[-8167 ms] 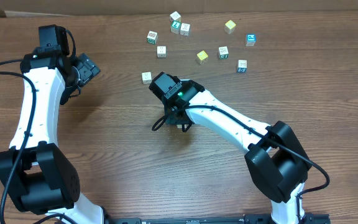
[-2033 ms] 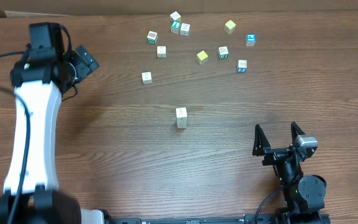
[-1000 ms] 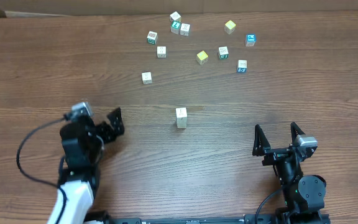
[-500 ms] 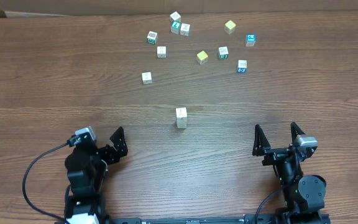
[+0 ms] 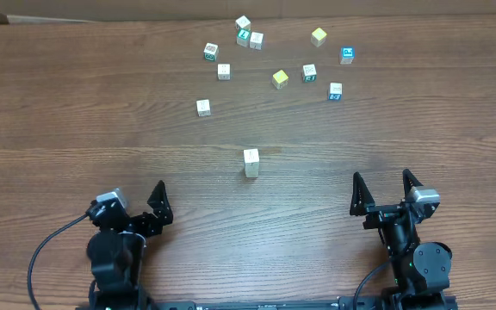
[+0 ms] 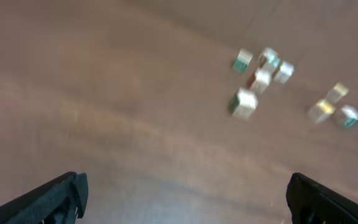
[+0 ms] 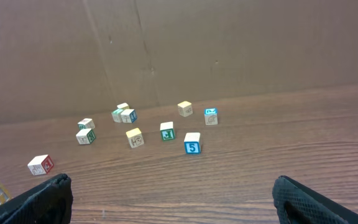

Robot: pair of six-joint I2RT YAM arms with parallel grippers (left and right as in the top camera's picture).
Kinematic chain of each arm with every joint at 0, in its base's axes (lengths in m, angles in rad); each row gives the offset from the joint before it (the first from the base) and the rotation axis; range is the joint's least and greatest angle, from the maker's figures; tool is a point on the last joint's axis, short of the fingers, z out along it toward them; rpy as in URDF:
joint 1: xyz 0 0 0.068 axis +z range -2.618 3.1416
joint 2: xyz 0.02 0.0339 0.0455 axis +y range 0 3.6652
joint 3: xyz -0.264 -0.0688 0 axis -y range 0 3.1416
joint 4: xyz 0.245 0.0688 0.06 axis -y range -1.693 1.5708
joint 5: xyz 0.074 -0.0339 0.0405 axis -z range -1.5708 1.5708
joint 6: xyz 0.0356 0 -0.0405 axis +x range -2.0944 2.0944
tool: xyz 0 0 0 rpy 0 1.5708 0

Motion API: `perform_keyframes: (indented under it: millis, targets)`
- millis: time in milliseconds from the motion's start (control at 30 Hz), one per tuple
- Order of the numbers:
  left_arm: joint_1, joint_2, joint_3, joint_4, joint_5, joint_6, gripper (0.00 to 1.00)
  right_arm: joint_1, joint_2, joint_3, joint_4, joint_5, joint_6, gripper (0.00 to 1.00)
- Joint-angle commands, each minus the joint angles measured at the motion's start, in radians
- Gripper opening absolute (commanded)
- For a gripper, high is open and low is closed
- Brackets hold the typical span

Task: Form a tower

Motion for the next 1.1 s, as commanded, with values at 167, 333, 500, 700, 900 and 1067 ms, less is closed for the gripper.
perform_keyframes:
  millis: [167, 333, 500, 700, 900, 1067]
  targets:
    - [-0.004, -0.245, -0.003, -0.008, -0.030, 0.258, 1.00, -0.004, -0.010, -0.010, 0.007, -0.006, -0.004, 1.00]
    - [-0.027, -0.246, -0.003, -0.010, -0.054, 0.339, 1.00, -0.004, -0.010, -0.010, 0.007, -0.006, -0.004, 1.00]
    - [-0.055, -0.246, -0.003, -0.009, -0.052, 0.360, 0.99, -0.004, -0.010, -0.010, 0.007, -0.006, -0.004, 1.00]
    - [-0.056, -0.245, -0.003, -0.009, -0.052, 0.360, 0.99, -0.004, -0.011, -0.010, 0.007, -0.006, -0.004, 1.00]
    - [-0.056, -0.245, -0.003, -0.009, -0.052, 0.360, 1.00, -0.004, -0.011, -0.010, 0.007, -0.006, -0.004, 1.00]
    - [-0.056, -0.245, -0.003, -0.009, -0.052, 0.360, 1.00, -0.004, -0.010, -0.010, 0.007, -0.006, -0.004, 1.00]
